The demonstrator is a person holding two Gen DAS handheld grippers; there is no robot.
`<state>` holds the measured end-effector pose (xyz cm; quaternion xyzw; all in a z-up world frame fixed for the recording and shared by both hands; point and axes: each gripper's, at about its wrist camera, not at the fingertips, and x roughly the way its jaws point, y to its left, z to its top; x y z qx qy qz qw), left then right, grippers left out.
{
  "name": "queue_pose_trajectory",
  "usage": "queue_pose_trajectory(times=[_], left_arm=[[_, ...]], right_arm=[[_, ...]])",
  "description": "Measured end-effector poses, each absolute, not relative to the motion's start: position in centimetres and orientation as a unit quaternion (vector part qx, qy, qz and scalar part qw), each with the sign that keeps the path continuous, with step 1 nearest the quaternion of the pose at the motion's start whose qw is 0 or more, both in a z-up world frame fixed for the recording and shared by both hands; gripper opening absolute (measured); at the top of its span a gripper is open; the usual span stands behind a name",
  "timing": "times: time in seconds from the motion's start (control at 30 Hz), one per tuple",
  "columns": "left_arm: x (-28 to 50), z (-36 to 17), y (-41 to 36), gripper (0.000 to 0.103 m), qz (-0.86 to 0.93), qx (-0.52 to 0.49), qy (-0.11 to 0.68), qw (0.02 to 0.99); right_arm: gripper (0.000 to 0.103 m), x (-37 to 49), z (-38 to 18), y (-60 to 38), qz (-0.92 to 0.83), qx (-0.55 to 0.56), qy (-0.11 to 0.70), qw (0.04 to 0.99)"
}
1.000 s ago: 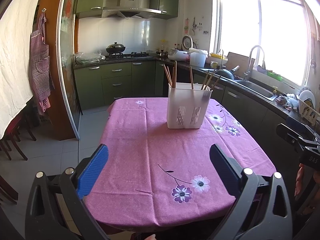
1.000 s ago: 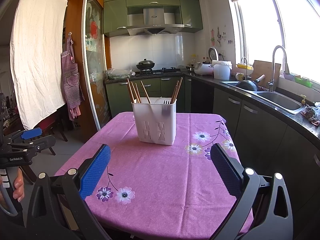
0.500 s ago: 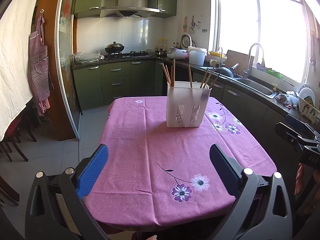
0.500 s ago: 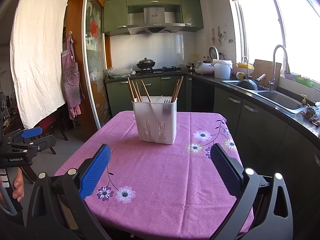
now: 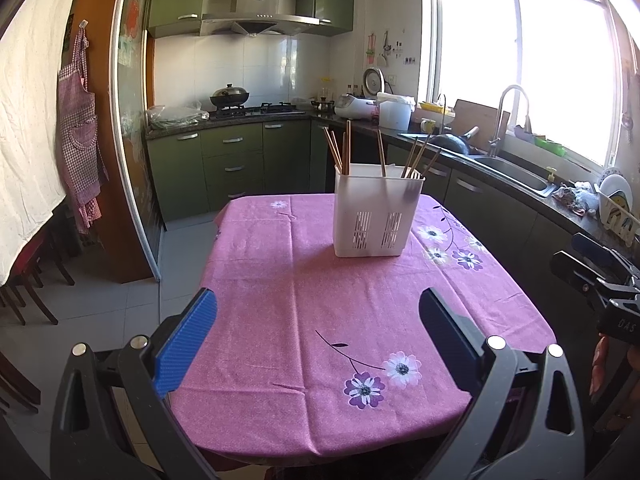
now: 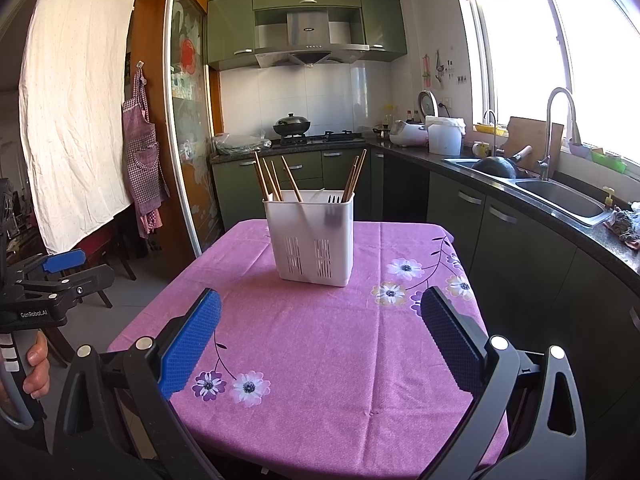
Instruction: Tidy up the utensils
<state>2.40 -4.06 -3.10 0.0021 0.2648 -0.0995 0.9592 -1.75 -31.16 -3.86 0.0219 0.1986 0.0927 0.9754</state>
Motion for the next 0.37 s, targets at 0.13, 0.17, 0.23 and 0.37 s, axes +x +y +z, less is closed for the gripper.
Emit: queue_pose_trajectory(times=[0.13,0.17,0.23,0.37], left_arm=[[3.2,-3.6,-4.0,0.096,-0.093,0.002,0.277,0.956],[3.5,-3.8,-3.9,0.096,-0.085,0.004,0.282,0.956],[4.2,-4.1,-3.6,0.096,-0.083,0.001,0.291,0.953],[5.4,-4.7,-3.2,0.096,-0.082,-0.006,0.305,0.949]], right_arm=[[0.098,-1.5,-4.1,-31.3,0.092,0.024,0.203,0.975],[0.098,-1.4,-4.2,-31.3,0.091,0.025,0.204,0.974],[0.098,-1.2,-4.4,-31.4,0.09,0.025,0.208,0.974],[0.098,-0.7,-4.8,-31.3,0.089,0.025,0.213,0.973]])
